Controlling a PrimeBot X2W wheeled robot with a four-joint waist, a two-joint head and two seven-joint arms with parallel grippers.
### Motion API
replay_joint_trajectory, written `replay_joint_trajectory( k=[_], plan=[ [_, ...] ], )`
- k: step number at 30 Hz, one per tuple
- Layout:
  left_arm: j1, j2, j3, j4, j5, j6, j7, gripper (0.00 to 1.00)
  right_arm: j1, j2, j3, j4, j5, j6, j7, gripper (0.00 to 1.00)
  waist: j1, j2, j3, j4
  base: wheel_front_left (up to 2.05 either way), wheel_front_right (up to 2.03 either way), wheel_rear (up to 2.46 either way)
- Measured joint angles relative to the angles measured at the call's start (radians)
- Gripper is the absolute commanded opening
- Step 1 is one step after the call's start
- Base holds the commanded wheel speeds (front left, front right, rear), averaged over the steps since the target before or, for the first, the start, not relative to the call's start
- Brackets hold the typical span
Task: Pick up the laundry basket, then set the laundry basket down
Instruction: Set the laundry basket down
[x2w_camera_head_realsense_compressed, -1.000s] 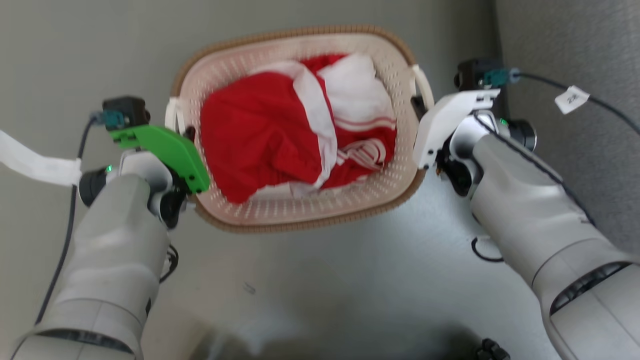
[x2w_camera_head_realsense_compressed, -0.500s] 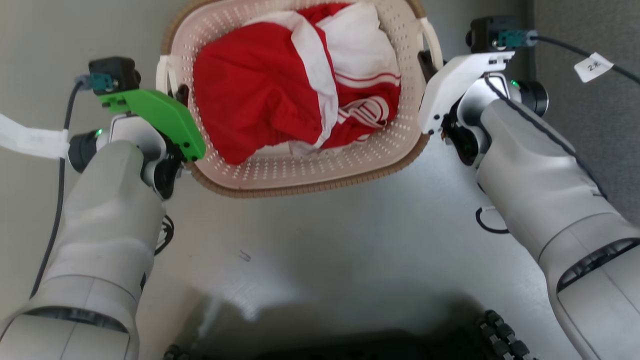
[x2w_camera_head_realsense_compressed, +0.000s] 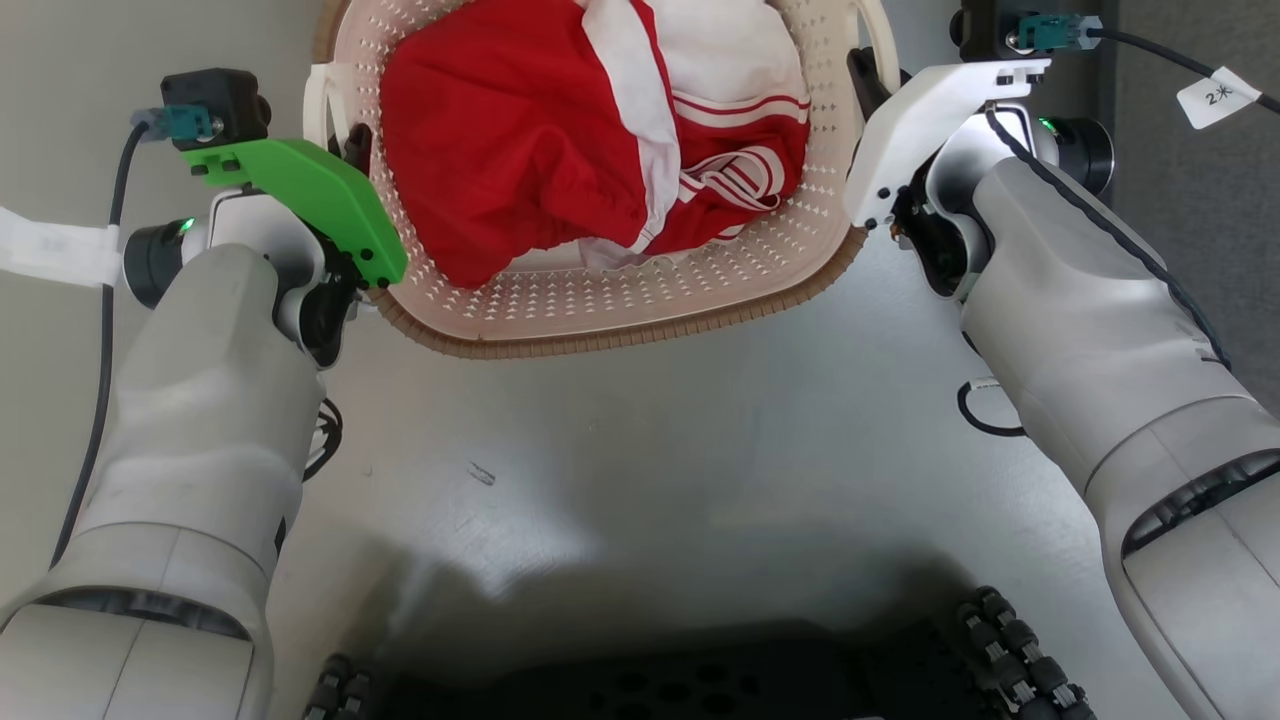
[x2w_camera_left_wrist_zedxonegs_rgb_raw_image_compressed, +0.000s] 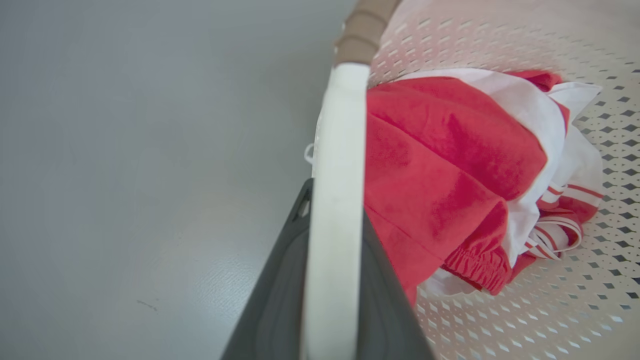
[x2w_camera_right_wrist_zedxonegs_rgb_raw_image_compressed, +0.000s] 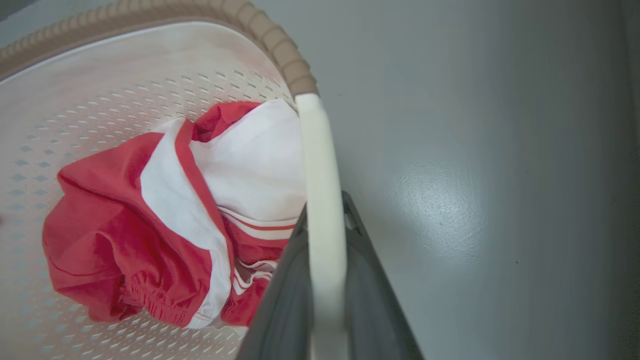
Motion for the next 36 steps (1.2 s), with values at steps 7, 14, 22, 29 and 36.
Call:
replay_joint_trajectory(
  k=[7, 14, 22, 29, 36],
  plan=[
    [-0.019, -0.002, -0.004, 0.007, 0.000, -0.003, -0.012, 0.00, -0.018, 0.000, -0.005, 0.008, 0.000, 0.000, -0.012, 0.00, 0.0000, 0.0000, 0.033, 0.003, 0.00, 0.00, 0.00],
    [-0.033, -0.005, -0.008, 0.012, 0.000, -0.006, -0.025, 0.00, -0.030, -0.002, -0.007, 0.013, 0.000, 0.000, -0.035, 0.00, -0.0001, 0.0000, 0.057, 0.005, 0.00, 0.00, 0.00],
    [-0.043, -0.008, -0.011, 0.022, 0.003, -0.012, -0.034, 0.00, -0.040, -0.004, -0.007, 0.017, 0.000, 0.000, -0.053, 0.00, -0.0001, 0.0000, 0.065, 0.007, 0.00, 0.00, 0.00],
    [-0.047, -0.013, -0.013, 0.029, 0.003, -0.014, -0.038, 0.00, -0.044, -0.005, -0.007, 0.024, 0.000, 0.001, -0.060, 0.00, -0.0001, 0.0000, 0.066, 0.011, 0.00, 0.00, 0.00],
    [-0.052, -0.019, -0.017, 0.038, 0.002, -0.021, -0.038, 0.00, -0.045, -0.008, -0.005, 0.031, 0.000, 0.012, -0.062, 0.17, -0.0001, 0.0000, 0.063, 0.016, 0.00, 0.00, 0.00]
  ],
)
